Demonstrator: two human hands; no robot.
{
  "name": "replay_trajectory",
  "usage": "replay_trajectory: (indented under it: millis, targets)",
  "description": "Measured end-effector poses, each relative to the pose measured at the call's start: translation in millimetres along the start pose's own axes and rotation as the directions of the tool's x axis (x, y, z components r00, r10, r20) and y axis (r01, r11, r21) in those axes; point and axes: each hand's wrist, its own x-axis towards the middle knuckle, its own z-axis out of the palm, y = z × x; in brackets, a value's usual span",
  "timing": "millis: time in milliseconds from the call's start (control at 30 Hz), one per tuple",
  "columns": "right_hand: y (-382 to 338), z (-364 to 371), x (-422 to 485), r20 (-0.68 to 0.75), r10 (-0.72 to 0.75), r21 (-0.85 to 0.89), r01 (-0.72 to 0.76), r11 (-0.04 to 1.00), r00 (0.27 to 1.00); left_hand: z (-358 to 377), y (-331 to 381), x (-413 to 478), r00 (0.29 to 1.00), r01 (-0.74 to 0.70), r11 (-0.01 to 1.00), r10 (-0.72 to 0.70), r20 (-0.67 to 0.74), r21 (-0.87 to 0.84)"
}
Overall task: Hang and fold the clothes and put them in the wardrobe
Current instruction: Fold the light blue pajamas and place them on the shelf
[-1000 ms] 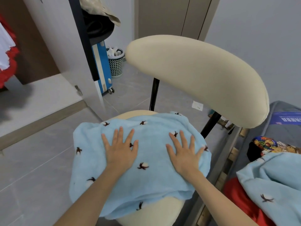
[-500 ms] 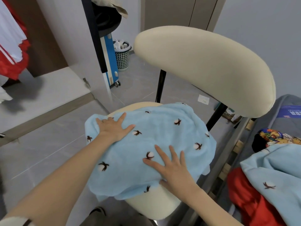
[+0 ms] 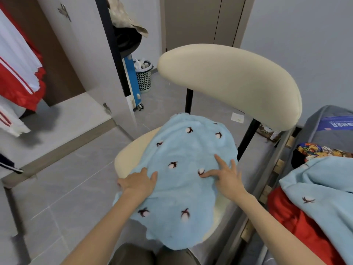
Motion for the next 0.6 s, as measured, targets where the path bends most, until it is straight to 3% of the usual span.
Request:
replay_trajectory:
  millis: [67, 133, 233, 300, 367, 500, 600]
  targets:
    - [-5.8, -2.5, -3.8, -0.064, 0.079, 0.310, -0.055, 0.949, 0.995, 3.3, -1.8, -12.4, 0.997, -0.064, 0.996, 0.066, 0.035, -0.063]
    - [-11.3, 3.7, -9.5, -0.162, 0.208, 0.509, -0.099, 0.855, 0.965, -0.8, -3.5, -17.8, 0.996, -0.074, 0.990, 0.079, 0.037, -0.120]
    - [-16.2, 21.2, -15.2, -0.115, 0.384, 0.724, -0.187, 0.664, 0.916, -11.0, -2.9, -9.8, 0.990, -0.077, 0.975, 0.050, -0.135, -0.206]
    - [-18.6, 30.5, -17.8, -0.061, 0.459, 0.754, -0.260, 0.603, 0.886, -14.7, -0.9, 1.6, 0.986, -0.136, 0.882, 0.076, -0.147, -0.452]
    - [-17.3, 38.3, -17.2, -0.040, 0.512, 0.748, -0.315, 0.585, 0.858, -13.0, 2.3, 16.8, 0.993, -0.111, 0.738, 0.107, -0.047, -0.666]
    - [-9.7, 41.1, -9.7, -0.053, 0.548, 0.795, -0.297, 0.528, 0.835, 4.1, 9.9, 42.2, 0.997, -0.070, 0.698, 0.081, -0.019, -0.713]
    - [-4.4, 42.6, -3.3, -0.012, 0.504, 0.853, -0.254, 0.456, 0.864, 9.6, 13.9, 54.7, 0.994, -0.100, 0.564, 0.094, -0.057, -0.819]
